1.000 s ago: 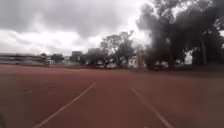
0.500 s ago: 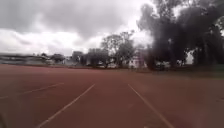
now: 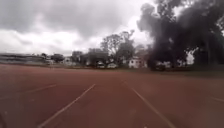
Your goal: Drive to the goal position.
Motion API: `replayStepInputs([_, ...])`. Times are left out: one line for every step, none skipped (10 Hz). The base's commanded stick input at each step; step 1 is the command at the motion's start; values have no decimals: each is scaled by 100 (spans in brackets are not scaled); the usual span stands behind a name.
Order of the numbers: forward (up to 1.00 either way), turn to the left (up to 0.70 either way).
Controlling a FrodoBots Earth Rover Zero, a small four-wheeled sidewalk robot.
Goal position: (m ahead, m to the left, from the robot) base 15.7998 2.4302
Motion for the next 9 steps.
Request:
replayStepInputs([70,0])
replayStepInputs([70,0])
replayStepInputs([70,0])
replayStepInputs([70,0])
replayStepInputs([70,0])
replayStepInputs([70,0])
replayStepInputs([70,0])
replayStepInputs([70,0])
replayStepInputs([70,0])
